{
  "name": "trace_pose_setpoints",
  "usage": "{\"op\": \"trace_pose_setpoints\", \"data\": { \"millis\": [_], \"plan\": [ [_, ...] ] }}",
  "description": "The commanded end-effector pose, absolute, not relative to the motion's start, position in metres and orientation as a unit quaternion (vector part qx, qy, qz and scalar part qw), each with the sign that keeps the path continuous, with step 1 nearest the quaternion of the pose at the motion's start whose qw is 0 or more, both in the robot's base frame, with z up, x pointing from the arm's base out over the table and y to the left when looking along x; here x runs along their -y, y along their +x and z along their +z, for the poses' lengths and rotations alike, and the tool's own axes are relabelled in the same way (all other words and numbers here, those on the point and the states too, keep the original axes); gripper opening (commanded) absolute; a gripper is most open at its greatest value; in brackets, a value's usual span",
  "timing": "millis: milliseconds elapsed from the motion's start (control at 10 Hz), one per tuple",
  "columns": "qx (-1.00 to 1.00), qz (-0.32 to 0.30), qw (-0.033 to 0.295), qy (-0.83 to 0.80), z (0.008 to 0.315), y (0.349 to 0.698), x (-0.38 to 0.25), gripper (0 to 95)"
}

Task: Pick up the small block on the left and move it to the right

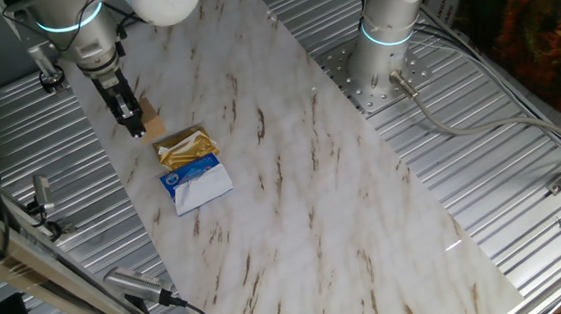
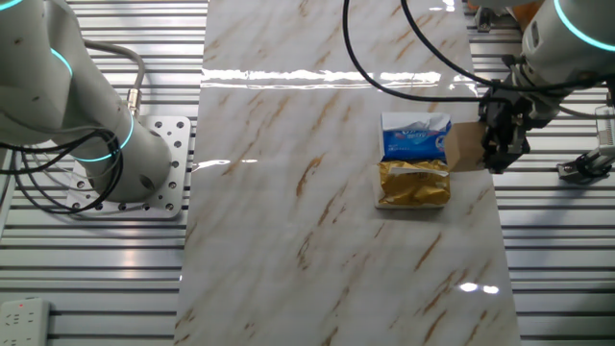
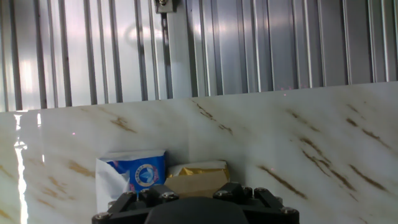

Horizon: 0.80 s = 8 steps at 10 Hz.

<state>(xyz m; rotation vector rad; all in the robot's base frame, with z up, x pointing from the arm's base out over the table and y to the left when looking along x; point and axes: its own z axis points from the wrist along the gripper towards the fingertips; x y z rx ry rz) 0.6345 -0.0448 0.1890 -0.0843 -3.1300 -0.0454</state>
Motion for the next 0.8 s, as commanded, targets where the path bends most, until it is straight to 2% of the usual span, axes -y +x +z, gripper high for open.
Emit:
{"op": "trace_pose_setpoints", "data": {
  "millis": [100, 600, 800],
  "plan": [
    [0.999, -0.017, 0.006, -0.030, 0.1888, 0.6341, 0.0449, 0.0],
    [0.999, -0.016, 0.005, -0.028, 0.1886, 0.6341, 0.0451, 0.0],
    [1.000, -0.014, -0.006, 0.010, 0.1886, 0.6341, 0.0451, 0.0]
  ]
}}
